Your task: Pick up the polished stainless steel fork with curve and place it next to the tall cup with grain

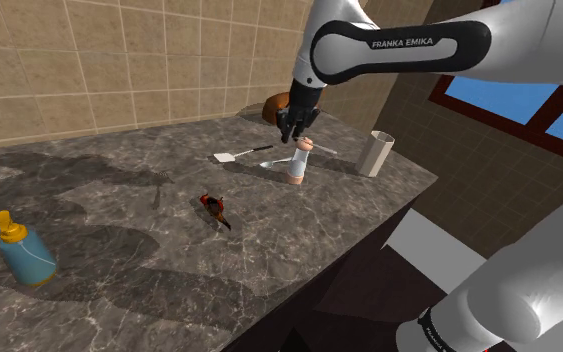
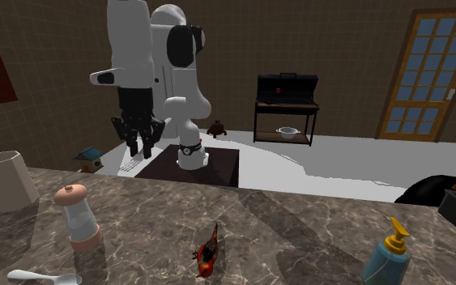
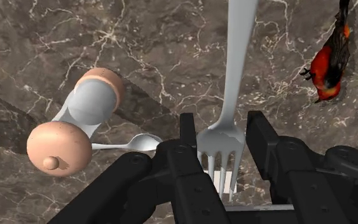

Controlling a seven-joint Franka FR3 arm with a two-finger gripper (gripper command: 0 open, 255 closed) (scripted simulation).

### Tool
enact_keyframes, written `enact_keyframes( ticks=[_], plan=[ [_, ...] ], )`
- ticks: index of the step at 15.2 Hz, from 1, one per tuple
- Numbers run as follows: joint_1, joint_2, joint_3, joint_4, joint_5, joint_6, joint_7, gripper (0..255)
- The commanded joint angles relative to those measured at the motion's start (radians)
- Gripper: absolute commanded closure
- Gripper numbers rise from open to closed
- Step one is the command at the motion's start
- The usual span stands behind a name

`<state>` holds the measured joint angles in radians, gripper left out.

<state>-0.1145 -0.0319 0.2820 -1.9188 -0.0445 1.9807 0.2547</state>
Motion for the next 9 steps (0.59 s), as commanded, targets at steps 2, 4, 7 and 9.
enact_keyframes(
  ticks=[2,4,7,9],
  plan=[
    [-0.034,-0.011,-0.037,-0.009,0.009,0.002,-0.076,255],
    [-0.056,-0.013,-0.062,-0.013,0.013,0.005,-0.126,255],
    [-0.09,-0.01,-0.1,-0.01,0.019,0.008,-0.198,255],
    [-0.112,-0.003,-0.124,-0.002,0.021,0.008,-0.246,255]
  ],
)
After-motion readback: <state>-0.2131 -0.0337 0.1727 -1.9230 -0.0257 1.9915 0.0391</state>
